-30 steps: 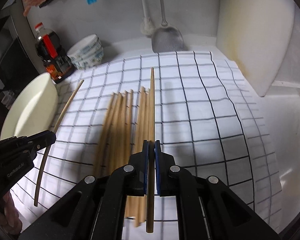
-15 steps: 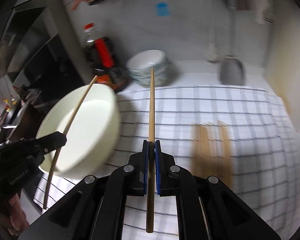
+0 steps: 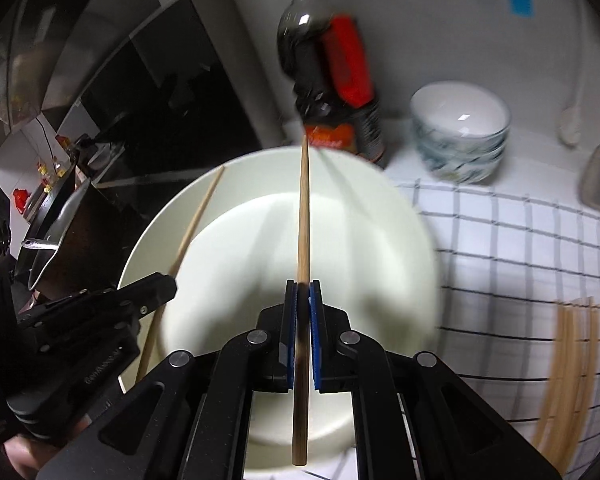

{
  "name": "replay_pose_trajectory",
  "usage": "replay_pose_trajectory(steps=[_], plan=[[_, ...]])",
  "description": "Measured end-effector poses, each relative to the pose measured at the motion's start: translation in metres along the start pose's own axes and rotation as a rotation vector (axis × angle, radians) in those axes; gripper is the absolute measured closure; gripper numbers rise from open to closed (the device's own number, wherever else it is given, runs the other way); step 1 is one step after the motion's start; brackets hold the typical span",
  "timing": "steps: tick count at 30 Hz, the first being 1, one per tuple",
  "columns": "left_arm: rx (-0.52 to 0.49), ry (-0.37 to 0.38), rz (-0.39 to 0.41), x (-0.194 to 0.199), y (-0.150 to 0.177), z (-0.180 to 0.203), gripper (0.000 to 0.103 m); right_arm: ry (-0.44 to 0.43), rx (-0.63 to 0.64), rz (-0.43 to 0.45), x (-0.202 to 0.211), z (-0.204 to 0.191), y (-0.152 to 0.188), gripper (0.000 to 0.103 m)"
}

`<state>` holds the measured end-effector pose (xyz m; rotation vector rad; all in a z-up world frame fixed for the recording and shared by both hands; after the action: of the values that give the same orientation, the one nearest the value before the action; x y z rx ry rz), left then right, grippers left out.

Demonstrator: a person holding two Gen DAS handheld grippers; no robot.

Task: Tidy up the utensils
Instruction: 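Carry the chopstick with the right gripper over the white basin, then open the right gripper to drop the chopstick into the basin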

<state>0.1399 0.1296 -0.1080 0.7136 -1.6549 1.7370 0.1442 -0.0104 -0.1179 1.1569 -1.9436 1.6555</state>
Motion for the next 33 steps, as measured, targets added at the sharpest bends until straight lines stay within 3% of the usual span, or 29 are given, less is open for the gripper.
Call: replay_pose_trajectory(steps=[11, 20, 22, 24, 26, 33], plan=[[-0.009, -0.005, -0.072, -0.044, 0.007, -0.004, 0.096, 0.034, -0.025, -0.142, -0.049, -0.001, 0.017, 0.097], [-0.005, -0.006, -0.142, -0.064, 0.012, -0.004, 0.095, 0.050, -0.023, -0.179, -0.060, 0.000, 0.027, 0.097], [0.003, -0.014, -0.138, -0.062, 0.012, -0.007, 0.086, 0.051, -0.020, -0.179, -0.060, -0.001, 0.027, 0.097], [0.004, -0.027, -0.124, -0.057, 0.011, -0.008, 0.057, 0.054, -0.014, -0.172, -0.057, -0.001, 0.027, 0.094], [0.005, -0.039, -0.097, -0.051, 0.008, -0.010, 0.046, 0.063, 0.002, -0.155, -0.052, -0.002, 0.026, 0.090], [0.025, -0.070, -0.064, -0.031, 0.000, -0.019, 0.035, 0.079, 0.018, -0.111, -0.033, -0.001, 0.020, 0.079]])
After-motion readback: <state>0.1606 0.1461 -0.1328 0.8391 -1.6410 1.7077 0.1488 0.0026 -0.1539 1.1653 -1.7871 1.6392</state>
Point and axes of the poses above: each gripper's, at about its wrist camera, not at the fingertips, and x roughly against the way its jaws point, z to its right, y to its underside, the point moved 5 cm from there along -x, roughly the way its jaws point, and after that the axes turned 7 degrees about z, right-handed, at the moved point
